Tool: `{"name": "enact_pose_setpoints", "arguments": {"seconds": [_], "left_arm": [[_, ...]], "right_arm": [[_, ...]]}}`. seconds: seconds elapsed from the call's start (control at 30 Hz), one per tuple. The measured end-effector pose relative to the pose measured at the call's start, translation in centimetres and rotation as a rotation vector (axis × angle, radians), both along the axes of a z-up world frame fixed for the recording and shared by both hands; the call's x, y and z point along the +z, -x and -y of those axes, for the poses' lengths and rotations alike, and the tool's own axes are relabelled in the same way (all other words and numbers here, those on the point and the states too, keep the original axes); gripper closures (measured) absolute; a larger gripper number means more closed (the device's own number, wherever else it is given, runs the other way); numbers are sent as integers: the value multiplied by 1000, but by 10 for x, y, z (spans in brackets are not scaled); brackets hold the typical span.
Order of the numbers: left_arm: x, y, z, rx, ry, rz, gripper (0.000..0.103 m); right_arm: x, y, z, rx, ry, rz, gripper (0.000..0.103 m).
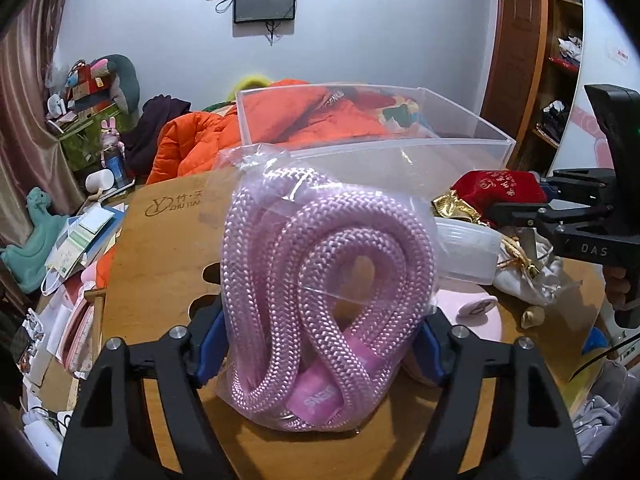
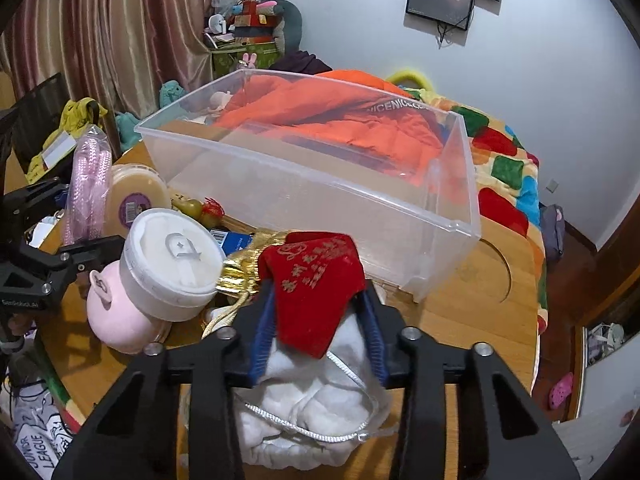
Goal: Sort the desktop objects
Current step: 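Close left tool on the pink rope bag while right tool grips the red pouch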
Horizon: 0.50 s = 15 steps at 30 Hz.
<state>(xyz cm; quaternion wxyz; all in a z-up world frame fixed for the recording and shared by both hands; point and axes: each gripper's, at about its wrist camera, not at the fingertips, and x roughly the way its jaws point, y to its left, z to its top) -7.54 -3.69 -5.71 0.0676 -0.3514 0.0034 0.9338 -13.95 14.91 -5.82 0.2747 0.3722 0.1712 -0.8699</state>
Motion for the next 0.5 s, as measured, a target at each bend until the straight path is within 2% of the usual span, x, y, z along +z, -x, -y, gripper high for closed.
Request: {"name": "enact_pose_setpoints", "arguments": {"seconds": [0.23, 0.5], "left_arm": [[1, -6, 0, 20, -10, -11, 33], [10, -14, 2, 30, -17, -26, 34]], "right_arm": [[9, -8, -9, 1, 28, -18, 86], [31, -30, -17, 20, 69, -76, 87]]}}
